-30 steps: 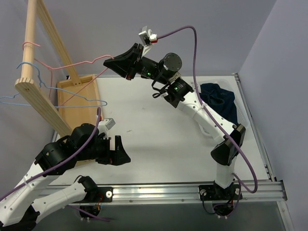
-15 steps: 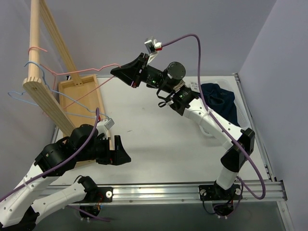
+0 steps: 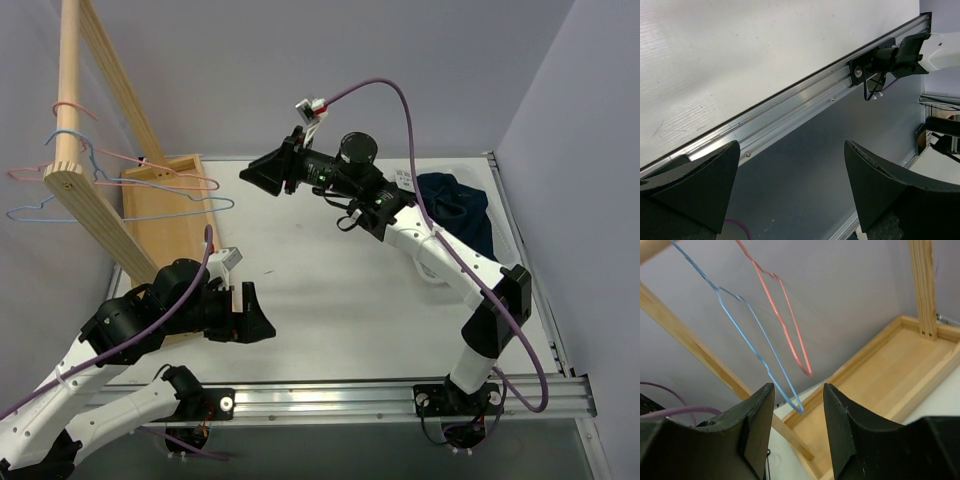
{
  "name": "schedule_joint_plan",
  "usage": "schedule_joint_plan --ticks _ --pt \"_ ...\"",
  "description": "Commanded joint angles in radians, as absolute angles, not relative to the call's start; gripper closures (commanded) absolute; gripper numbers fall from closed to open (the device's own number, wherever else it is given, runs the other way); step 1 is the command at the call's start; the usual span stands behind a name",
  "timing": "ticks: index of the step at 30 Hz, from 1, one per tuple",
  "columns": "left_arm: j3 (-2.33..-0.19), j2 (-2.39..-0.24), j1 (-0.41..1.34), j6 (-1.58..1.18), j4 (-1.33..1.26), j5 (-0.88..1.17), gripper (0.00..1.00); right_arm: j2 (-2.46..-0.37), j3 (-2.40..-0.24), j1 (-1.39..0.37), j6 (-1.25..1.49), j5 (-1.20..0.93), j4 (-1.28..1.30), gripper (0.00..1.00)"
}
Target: Remove the skirt from the hanger
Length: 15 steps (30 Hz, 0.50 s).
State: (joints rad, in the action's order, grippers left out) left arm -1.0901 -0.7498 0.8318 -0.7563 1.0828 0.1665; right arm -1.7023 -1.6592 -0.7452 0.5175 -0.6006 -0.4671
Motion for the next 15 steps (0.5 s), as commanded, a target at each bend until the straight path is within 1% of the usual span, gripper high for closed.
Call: schedule_joint_plan --ticks 1,3,5,7,9,10,12,13,15 --pt "-1.089 -0.75 0.836 -0.767 1.012 0.187 0.06 -1.675 -1.661 -0.729 0.486 -0.634 -0.459 0.6" --pt "-1.088 -0.755 0.836 -0.764 1.008 0.19 0.06 -1.677 -1.67 -0.721 0.473 -0.624 -0.427 0.56" --pt "-1.086 -0.762 0.838 -0.759 1.008 0.195 0.06 -1.667 -1.669 -0.719 0.463 -0.557 -0.361 0.5" --pt "-1.086 -0.767 0.838 -0.758 1.006 0.201 0.06 -1.651 -1.667 -0.719 0.45 -0.503 -0.257 0.47" --pt "-1.081 -0.769 0.836 -0.758 0.994 0.206 0.06 -1.637 -1.667 -0.718 0.433 -0.419 -0.168 0.43" --pt "-1.075 -0.767 0.838 -0.758 0.985 0.209 0.06 -1.631 -1.666 -0.719 0.419 -0.387 -0.07 0.42" --pt "-1.054 -0.765 0.836 -0.759 0.974 0.213 0.06 -1.608 -1.646 -0.718 0.419 -0.273 0.038 0.38" --pt "-1.045 -0.767 0.836 -0.764 0.957 0.222 0.06 -1.595 -1.629 -0.713 0.434 -0.235 0.117 0.36" --pt "-1.02 -0.767 0.836 -0.769 0.936 0.233 0.06 -1.55 -1.556 -0.707 0.454 -0.135 0.219 0.3"
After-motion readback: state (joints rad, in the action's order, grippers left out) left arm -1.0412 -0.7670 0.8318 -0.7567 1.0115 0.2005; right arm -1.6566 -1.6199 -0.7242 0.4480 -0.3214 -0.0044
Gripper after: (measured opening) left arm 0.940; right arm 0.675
